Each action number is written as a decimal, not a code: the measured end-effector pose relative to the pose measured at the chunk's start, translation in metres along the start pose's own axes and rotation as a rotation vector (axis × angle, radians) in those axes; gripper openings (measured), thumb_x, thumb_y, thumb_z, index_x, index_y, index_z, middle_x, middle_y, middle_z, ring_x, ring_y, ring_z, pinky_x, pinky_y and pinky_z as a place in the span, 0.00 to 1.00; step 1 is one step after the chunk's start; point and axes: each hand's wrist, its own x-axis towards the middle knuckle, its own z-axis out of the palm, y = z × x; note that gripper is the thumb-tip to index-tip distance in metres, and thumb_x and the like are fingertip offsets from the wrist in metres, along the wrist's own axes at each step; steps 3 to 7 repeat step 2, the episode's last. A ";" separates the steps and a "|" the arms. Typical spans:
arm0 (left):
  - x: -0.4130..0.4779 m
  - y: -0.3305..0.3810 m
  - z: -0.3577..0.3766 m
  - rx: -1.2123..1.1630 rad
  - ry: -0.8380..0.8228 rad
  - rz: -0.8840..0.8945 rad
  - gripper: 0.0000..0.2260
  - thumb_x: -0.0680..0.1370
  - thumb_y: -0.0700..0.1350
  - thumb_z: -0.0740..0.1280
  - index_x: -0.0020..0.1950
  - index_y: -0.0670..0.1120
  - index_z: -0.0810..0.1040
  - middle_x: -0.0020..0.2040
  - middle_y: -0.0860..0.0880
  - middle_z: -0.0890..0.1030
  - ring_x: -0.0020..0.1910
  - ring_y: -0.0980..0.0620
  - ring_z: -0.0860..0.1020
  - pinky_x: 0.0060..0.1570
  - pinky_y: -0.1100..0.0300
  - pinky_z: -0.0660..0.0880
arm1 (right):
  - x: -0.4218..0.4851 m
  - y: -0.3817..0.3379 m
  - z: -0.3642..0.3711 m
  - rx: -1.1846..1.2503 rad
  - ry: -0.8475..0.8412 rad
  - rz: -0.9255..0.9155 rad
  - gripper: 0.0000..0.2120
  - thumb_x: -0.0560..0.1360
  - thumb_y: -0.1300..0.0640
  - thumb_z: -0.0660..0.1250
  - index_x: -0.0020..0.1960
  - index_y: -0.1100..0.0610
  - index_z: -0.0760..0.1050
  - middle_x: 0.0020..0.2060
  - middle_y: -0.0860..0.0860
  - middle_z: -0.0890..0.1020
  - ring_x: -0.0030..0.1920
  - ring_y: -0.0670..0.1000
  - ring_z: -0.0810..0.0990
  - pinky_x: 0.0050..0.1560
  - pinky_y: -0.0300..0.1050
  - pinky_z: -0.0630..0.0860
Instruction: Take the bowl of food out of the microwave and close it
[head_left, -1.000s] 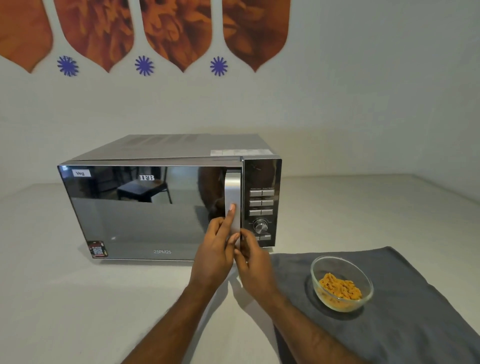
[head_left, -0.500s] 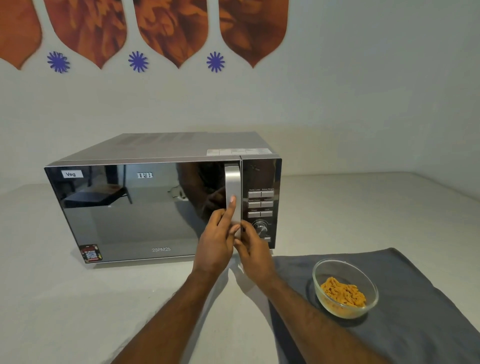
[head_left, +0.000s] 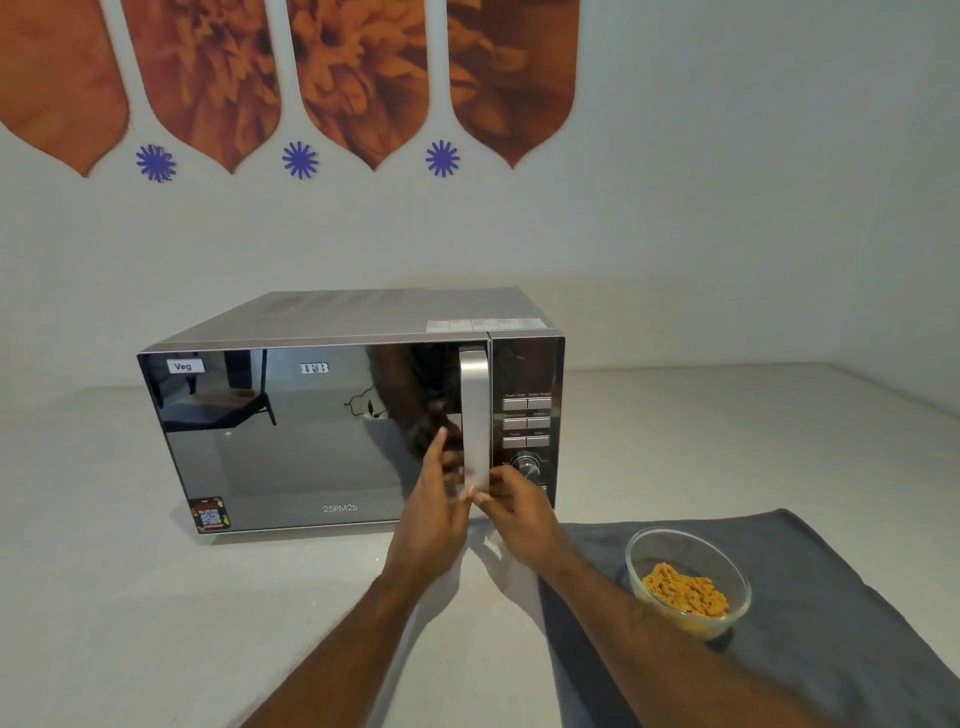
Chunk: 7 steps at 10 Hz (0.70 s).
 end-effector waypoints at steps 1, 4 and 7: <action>-0.015 -0.026 -0.016 0.205 -0.093 -0.016 0.29 0.78 0.51 0.66 0.76 0.55 0.58 0.70 0.51 0.75 0.64 0.52 0.76 0.62 0.54 0.76 | -0.002 0.007 -0.008 -0.177 -0.017 0.042 0.13 0.76 0.52 0.70 0.59 0.52 0.75 0.52 0.46 0.82 0.51 0.46 0.82 0.56 0.43 0.79; -0.022 -0.039 -0.040 0.344 -0.112 -0.022 0.24 0.77 0.53 0.67 0.72 0.53 0.66 0.69 0.50 0.74 0.61 0.54 0.75 0.60 0.59 0.74 | -0.010 0.013 -0.019 -0.340 -0.061 0.055 0.10 0.75 0.54 0.71 0.55 0.52 0.77 0.49 0.47 0.83 0.48 0.47 0.81 0.55 0.44 0.80; -0.022 -0.039 -0.040 0.344 -0.112 -0.022 0.24 0.77 0.53 0.67 0.72 0.53 0.66 0.69 0.50 0.74 0.61 0.54 0.75 0.60 0.59 0.74 | -0.010 0.013 -0.019 -0.340 -0.061 0.055 0.10 0.75 0.54 0.71 0.55 0.52 0.77 0.49 0.47 0.83 0.48 0.47 0.81 0.55 0.44 0.80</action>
